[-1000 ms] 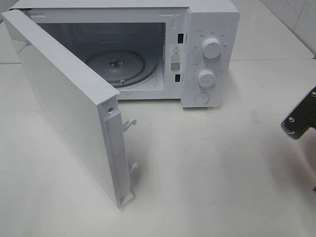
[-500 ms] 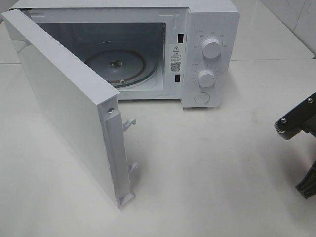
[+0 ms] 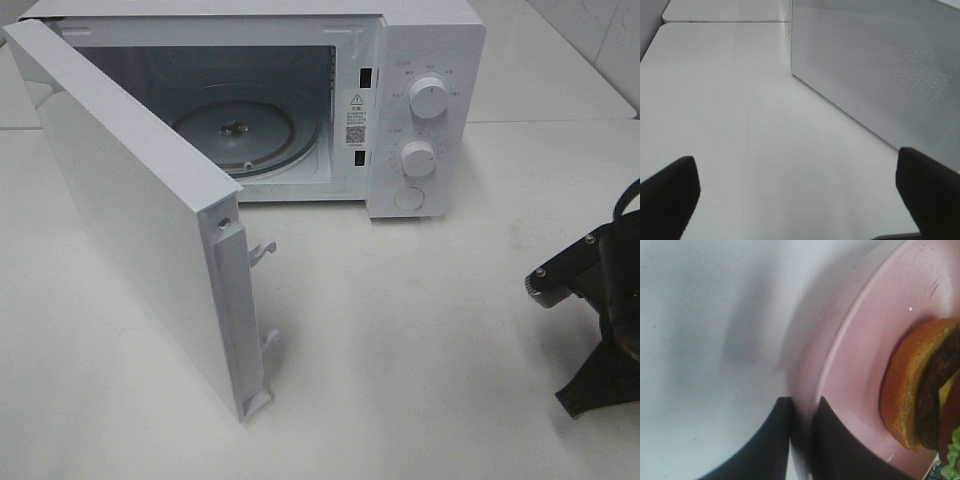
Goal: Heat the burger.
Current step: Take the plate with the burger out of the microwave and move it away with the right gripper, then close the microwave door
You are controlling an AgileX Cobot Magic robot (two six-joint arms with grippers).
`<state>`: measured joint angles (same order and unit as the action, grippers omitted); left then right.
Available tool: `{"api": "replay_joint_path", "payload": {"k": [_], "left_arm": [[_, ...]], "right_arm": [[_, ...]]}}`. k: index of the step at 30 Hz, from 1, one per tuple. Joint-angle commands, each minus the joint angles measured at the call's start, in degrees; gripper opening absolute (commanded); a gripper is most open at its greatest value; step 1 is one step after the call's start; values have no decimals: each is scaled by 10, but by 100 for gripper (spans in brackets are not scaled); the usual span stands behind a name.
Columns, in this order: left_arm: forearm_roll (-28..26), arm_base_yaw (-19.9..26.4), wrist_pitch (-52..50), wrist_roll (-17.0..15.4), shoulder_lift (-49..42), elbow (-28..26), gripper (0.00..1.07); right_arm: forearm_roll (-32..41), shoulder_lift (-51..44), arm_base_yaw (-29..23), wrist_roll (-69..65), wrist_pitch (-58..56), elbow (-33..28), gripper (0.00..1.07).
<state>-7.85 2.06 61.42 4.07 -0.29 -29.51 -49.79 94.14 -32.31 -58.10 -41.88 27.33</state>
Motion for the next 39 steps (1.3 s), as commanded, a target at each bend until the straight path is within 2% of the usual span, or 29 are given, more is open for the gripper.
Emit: {"api": "replay_joint_path", "payload": {"k": [1, 8, 13, 15, 18, 19, 21, 23, 26, 28, 31, 33, 34, 36, 38, 39], "left_arm": [[-3, 1, 1, -3, -9, -1, 100], [-3, 1, 1, -3, -9, -1, 100], [-3, 1, 1, -3, -9, -1, 100], [-3, 1, 1, -3, -9, -1, 100], [-3, 1, 1, -3, -9, -1, 100], [-3, 1, 1, -3, -9, -1, 100], [-3, 1, 1, -3, -9, -1, 100], [-3, 1, 1, -3, -9, -1, 100], [-3, 1, 1, -3, -9, -1, 100], [-3, 1, 1, -3, -9, -1, 100], [-3, 1, 1, -3, -9, -1, 100], [-3, 1, 1, -3, -9, -1, 100], [-3, 1, 1, -3, -9, -1, 100], [-3, 1, 1, -3, -9, -1, 100], [-3, 1, 1, -3, -9, -1, 100], [-3, 1, 1, -3, -9, -1, 100]], "right_arm": [[-45, 29, 3, -13, -4, 4, 8], [-61, 76, 3, -13, 5, 22, 10], [-62, 93, 3, -13, 2, 50, 15], [-62, 93, 3, -12, -5, 64, 26], [-61, 93, 3, -12, -11, 66, 30], [-55, 93, 3, -11, -25, 71, 38], [-50, 91, 3, -7, -32, 73, 42], [-31, 68, 2, 19, -42, 73, 52], [-22, 56, 2, 31, -42, 73, 53], [25, -9, 2, 91, -41, 74, 55], [44, -29, 2, 111, -41, 77, 55], [109, -87, 2, 182, -38, 85, 55], [109, -87, 2, 182, -38, 85, 55], [206, -162, 2, 334, -33, 98, 60], [230, -179, 2, 372, -34, 103, 63], [282, -210, 2, 426, -37, 112, 68]]}}
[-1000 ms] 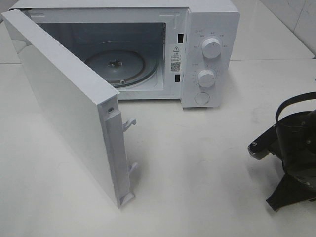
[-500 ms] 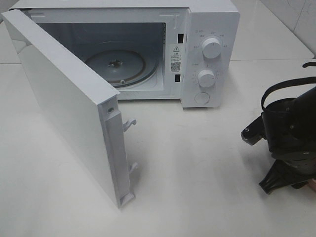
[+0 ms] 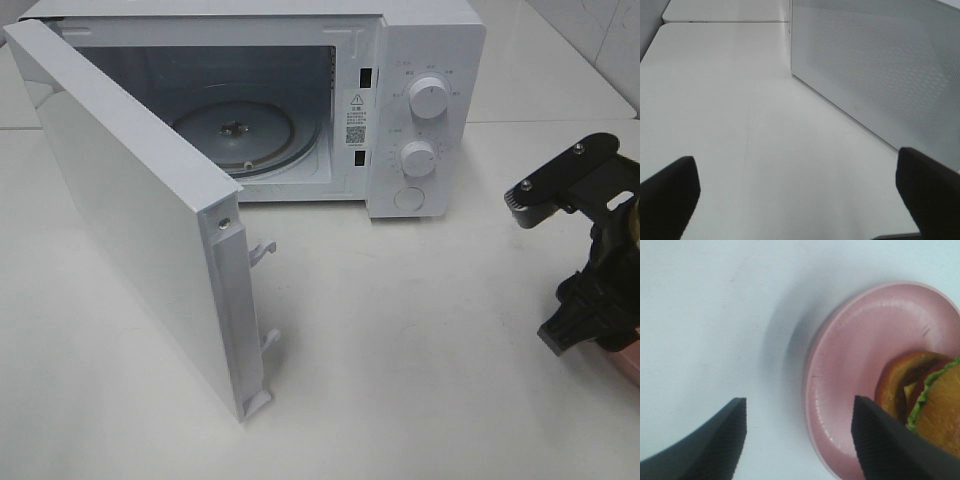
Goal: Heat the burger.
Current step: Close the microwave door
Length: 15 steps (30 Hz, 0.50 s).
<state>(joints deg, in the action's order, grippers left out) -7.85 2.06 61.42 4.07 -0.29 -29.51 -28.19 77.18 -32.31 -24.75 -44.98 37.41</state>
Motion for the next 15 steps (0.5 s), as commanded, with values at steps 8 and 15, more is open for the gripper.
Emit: {"api": "replay_joint_path", "payload": {"k": [8, 15], "left_arm": [[-3, 1, 1, -3, -9, -1, 100], [-3, 1, 1, -3, -9, -1, 100]], "right_arm": [[146, -148, 2, 168, -31, 30, 81], [164, -211, 2, 175, -92, 30, 80]]}}
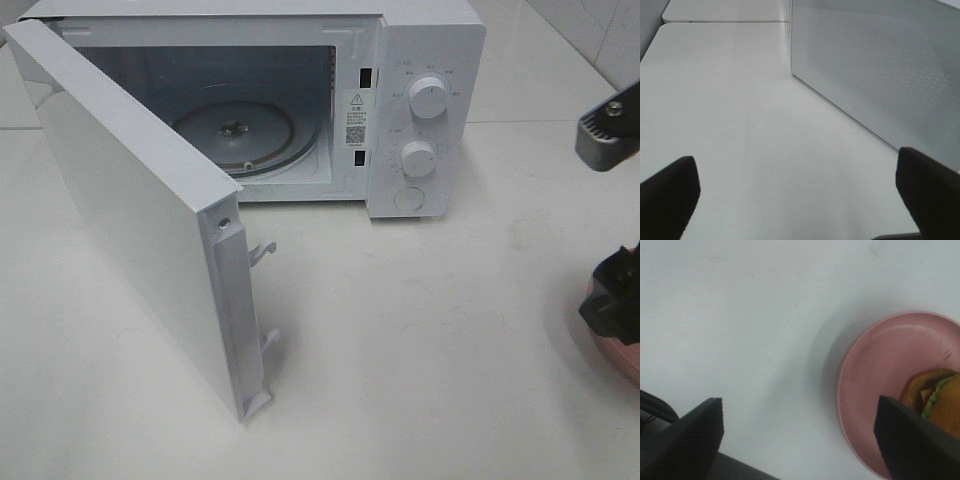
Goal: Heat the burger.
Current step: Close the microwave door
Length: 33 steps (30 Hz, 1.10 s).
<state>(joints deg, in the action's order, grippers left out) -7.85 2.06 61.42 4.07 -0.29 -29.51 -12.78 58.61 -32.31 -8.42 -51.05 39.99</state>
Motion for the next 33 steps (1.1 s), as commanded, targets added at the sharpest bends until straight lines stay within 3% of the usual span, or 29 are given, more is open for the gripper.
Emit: {"api": "replay_joint_path", "payload": {"k": [1, 8, 17, 24, 33], "left_arm": [[-3, 1, 1, -3, -9, -1, 100], [-3, 1, 1, -3, -9, -1, 100], [-3, 1, 1, -3, -9, -1, 100], [-3, 1, 1, -3, -9, -1, 100], [-3, 1, 1, -3, -9, -1, 100]], "right_arm": [[15, -36, 2, 15, -41, 4, 79], [26, -124, 2, 14, -110, 3, 77], [35, -253, 11, 14, -117, -9, 76], [69, -371, 123, 36, -114, -58, 76], [93, -502, 199, 44, -89, -96, 76]]}}
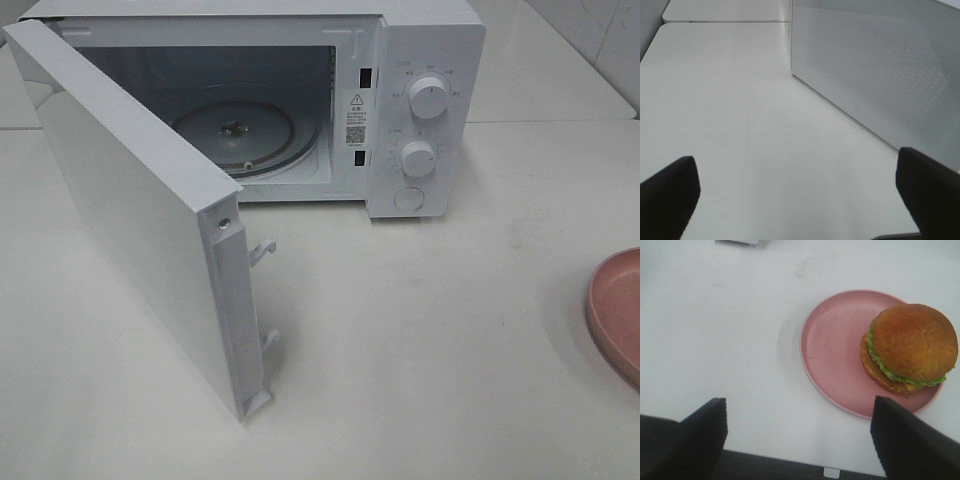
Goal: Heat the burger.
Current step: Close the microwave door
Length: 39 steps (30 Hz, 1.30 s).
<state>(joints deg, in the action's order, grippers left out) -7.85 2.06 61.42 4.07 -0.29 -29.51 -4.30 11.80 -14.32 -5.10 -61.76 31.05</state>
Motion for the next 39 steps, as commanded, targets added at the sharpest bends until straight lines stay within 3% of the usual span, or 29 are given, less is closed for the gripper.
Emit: {"api": "replay_joint_path", "payload": {"k": [1, 9, 39], "left_arm": [[-3, 1, 1, -3, -9, -1, 100], [-3, 1, 1, -3, -9, -1, 100], [-4, 1, 1, -3, -2, -1, 100]], "right_arm": [[10, -45, 26, 10, 23, -9, 76], [10, -140, 73, 10, 48, -25, 76], [10, -139, 81, 9, 48, -25, 76]]}}
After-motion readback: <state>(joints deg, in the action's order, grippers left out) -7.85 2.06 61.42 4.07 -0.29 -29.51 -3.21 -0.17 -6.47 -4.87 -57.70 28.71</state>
